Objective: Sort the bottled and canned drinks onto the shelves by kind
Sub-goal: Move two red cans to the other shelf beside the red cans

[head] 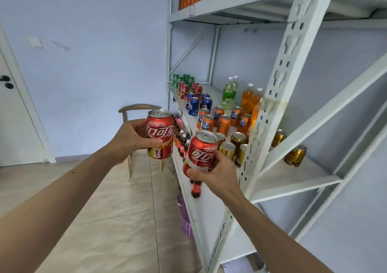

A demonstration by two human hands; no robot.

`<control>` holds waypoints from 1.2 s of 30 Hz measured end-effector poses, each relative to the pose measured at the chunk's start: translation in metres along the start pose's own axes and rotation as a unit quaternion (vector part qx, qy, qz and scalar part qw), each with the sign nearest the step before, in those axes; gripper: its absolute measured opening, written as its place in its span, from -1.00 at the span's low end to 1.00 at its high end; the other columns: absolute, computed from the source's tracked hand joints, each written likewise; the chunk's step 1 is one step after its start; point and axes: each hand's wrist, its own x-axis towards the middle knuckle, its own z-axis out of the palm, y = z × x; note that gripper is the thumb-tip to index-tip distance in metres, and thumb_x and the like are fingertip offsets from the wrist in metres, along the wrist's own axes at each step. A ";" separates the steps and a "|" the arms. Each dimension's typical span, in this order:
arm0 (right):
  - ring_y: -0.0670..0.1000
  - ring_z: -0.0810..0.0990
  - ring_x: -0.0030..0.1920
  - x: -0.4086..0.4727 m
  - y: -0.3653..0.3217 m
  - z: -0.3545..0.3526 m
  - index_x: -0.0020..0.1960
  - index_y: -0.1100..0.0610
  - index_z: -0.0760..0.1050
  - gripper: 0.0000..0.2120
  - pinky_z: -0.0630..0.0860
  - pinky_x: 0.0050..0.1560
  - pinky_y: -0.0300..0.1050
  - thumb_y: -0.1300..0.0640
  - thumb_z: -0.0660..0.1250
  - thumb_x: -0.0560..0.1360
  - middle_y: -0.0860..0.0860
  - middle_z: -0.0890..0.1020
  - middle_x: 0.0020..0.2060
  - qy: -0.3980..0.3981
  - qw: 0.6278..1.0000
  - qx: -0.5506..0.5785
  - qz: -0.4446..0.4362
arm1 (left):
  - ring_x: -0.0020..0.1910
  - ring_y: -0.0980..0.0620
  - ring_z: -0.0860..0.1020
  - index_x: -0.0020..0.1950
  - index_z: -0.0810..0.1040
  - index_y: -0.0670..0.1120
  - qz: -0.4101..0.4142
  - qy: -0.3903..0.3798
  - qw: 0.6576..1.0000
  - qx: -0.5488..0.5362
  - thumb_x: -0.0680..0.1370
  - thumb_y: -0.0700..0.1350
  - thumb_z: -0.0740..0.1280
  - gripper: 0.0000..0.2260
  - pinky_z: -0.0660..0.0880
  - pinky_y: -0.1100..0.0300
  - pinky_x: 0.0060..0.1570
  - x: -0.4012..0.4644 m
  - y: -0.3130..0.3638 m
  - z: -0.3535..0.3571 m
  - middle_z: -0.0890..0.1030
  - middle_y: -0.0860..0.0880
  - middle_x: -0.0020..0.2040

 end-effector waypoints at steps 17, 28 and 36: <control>-0.36 0.52 -0.23 0.291 -0.015 0.114 0.10 -0.06 0.42 -0.42 0.41 -0.31 -0.47 0.13 0.65 0.21 -0.28 0.57 -0.17 0.092 0.994 -0.020 0.051 | 0.01 0.06 0.68 0.24 0.59 -0.11 0.000 -0.089 0.996 0.005 0.07 -0.02 0.65 -0.25 0.56 -0.03 0.17 0.314 -0.074 -0.146 0.72 0.00 0.03; -0.19 0.66 -0.08 0.475 -0.009 0.124 0.00 -0.13 0.50 -0.45 0.58 0.01 -0.19 0.05 0.69 0.11 -0.19 0.68 -0.12 0.191 0.979 -0.053 0.036 | -0.03 0.05 0.69 0.16 0.61 -0.05 0.034 -0.157 0.987 0.009 0.22 -0.20 0.60 -0.48 0.57 0.01 0.12 0.534 -0.116 -0.171 0.73 0.02 -0.03; -0.20 0.64 -0.11 0.612 0.001 0.101 0.00 -0.06 0.52 -0.50 0.53 -0.09 -0.27 0.10 0.67 0.16 -0.23 0.65 -0.18 0.240 0.967 -0.083 0.028 | -0.01 0.02 0.69 0.16 0.62 -0.05 0.039 -0.179 0.983 -0.003 0.28 -0.21 0.60 -0.53 0.61 0.09 -0.06 0.699 -0.138 -0.153 0.72 0.00 0.00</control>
